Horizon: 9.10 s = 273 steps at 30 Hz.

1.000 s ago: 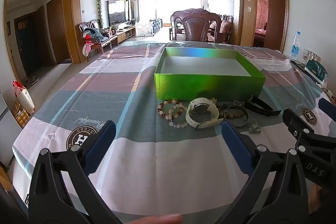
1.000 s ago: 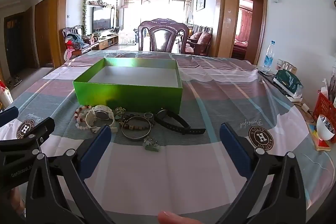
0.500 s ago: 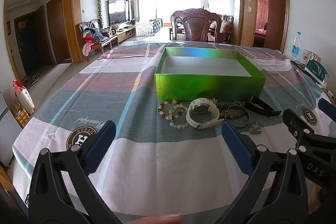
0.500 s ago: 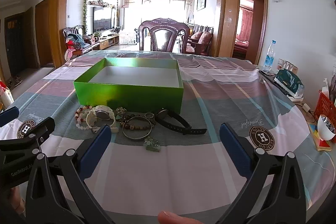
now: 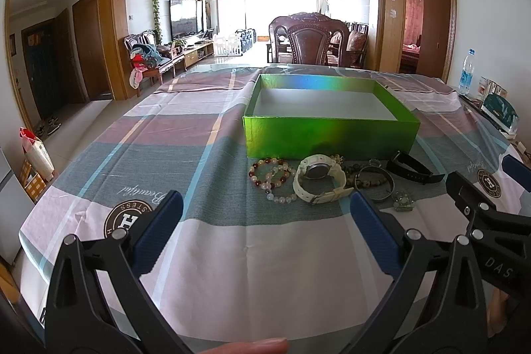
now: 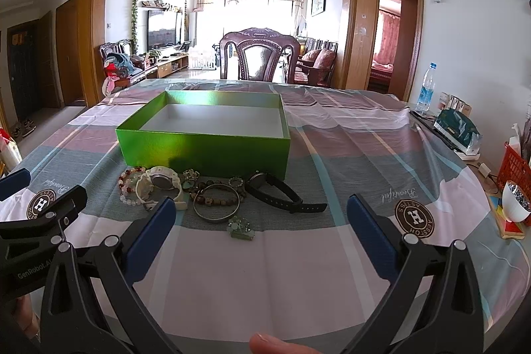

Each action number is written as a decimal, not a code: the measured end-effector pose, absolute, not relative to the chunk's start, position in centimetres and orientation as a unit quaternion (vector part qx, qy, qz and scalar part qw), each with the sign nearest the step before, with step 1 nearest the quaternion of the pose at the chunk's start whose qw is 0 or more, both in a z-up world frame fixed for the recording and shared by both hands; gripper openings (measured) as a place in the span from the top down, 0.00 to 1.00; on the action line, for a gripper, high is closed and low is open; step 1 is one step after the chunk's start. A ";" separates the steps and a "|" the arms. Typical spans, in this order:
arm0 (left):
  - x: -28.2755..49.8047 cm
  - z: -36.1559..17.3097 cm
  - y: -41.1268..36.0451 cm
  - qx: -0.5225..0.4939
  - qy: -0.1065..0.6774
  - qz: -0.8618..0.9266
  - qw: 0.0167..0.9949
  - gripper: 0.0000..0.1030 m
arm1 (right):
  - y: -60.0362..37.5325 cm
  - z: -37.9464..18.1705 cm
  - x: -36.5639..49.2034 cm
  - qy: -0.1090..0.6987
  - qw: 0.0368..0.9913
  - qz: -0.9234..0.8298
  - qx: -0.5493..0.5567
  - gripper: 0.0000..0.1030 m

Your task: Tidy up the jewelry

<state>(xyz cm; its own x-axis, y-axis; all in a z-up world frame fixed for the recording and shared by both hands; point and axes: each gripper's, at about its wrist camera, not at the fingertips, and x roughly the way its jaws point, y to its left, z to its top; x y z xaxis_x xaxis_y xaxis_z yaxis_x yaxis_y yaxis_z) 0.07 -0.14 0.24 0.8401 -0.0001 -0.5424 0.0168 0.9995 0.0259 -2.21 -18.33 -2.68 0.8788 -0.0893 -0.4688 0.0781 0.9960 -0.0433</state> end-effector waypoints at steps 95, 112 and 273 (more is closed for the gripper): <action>3.8 -3.5 1.1 0.010 0.430 -0.015 0.903 0.14 | -25.0 -4.6 4.9 0.405 0.913 -0.035 0.038 0.28; 13.9 -5.4 -2.7 -0.004 0.506 -0.048 0.861 0.53 | -24.0 -7.4 12.8 0.473 0.881 0.009 0.017 0.65; 9.9 -7.8 -0.4 0.028 0.487 -0.043 0.872 0.37 | -20.6 -8.5 7.6 0.489 0.860 0.146 0.000 0.58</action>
<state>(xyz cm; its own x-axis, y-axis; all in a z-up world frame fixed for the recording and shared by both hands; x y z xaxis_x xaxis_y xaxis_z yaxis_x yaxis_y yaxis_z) 9.89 -0.39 -7.85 0.5225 -0.0474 -0.8513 0.1019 0.9948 0.0072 7.60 -20.62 -8.49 0.4795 0.2518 -0.8406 -0.2520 0.9571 0.1430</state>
